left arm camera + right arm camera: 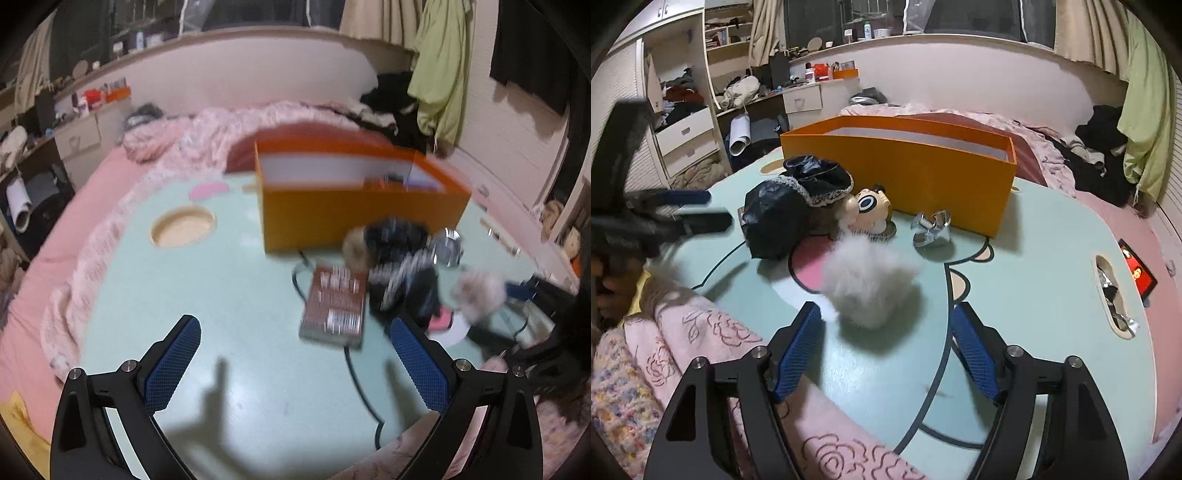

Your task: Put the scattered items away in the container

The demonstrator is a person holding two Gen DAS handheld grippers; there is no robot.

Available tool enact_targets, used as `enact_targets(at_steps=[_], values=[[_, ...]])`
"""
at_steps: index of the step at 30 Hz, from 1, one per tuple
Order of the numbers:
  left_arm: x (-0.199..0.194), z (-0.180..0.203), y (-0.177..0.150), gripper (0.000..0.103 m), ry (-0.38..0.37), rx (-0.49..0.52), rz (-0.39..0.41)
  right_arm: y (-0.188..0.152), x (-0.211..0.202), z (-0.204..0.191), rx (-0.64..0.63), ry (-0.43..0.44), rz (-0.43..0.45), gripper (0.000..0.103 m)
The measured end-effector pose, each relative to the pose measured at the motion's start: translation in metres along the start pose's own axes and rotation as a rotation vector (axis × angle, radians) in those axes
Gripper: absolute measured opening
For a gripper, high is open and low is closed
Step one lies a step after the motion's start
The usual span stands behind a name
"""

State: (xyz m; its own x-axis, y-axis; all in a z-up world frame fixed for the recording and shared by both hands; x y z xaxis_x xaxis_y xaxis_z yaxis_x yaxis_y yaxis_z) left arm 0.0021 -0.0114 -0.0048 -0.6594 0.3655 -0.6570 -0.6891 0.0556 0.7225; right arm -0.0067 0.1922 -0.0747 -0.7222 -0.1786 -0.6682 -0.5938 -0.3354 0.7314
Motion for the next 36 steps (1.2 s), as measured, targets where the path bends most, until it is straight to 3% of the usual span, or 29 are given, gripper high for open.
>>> enact_targets(at_steps=[3, 5, 9, 11, 17, 20, 27, 32, 36], values=[[-0.008, 0.015, 0.036, 0.103, -0.018, 0.064, 0.015, 0.001, 0.001, 0.0, 0.006, -0.001, 0.011, 0.082], [-0.001, 0.027, 0.061, 0.102, -0.048, 0.071, -0.022, 0.002, 0.002, 0.0, 0.006, 0.0, 0.012, 0.082], [0.037, 0.05, 0.102, 0.091, -0.229, -0.024, -0.147, 0.002, 0.002, 0.0, 0.008, 0.0, 0.016, 0.083], [0.069, 0.055, 0.119, 0.084, -0.274, -0.086, -0.216, 0.001, 0.002, 0.0, 0.008, 0.0, 0.017, 0.083], [0.157, 0.057, 0.131, 0.055, -0.251, -0.19, -0.42, -0.002, 0.002, 0.0, 0.011, 0.002, 0.021, 0.083], [0.183, 0.054, 0.126, 0.052, -0.226, -0.223, -0.48, -0.002, 0.001, -0.001, 0.013, 0.003, 0.025, 0.083], [0.208, 0.045, 0.117, 0.049, -0.153, -0.241, -0.506, -0.003, 0.0, -0.002, 0.014, 0.004, 0.027, 0.083], [0.213, 0.05, 0.112, 0.047, -0.164, -0.229, -0.505, -0.002, 0.001, -0.001, 0.014, 0.004, 0.028, 0.083], [0.215, 0.052, 0.113, 0.058, -0.118, -0.137, -0.494, -0.002, 0.001, -0.001, 0.015, 0.004, 0.028, 0.083]])
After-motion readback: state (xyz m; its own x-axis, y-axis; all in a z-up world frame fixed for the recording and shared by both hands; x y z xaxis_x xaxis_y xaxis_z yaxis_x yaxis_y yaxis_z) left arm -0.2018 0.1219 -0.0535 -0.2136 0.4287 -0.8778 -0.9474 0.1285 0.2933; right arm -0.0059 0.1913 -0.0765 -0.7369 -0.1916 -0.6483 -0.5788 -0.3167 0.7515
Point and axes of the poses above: each gripper's, at about its wrist camera, not at the fingertips, and x roughly the way its jaws point, z to its right, y to its top, the point moved 9 cm from there along x, roughly the way its jaws point, and after that the axes turned 15 degrees about -y, right-handed, at the moved point
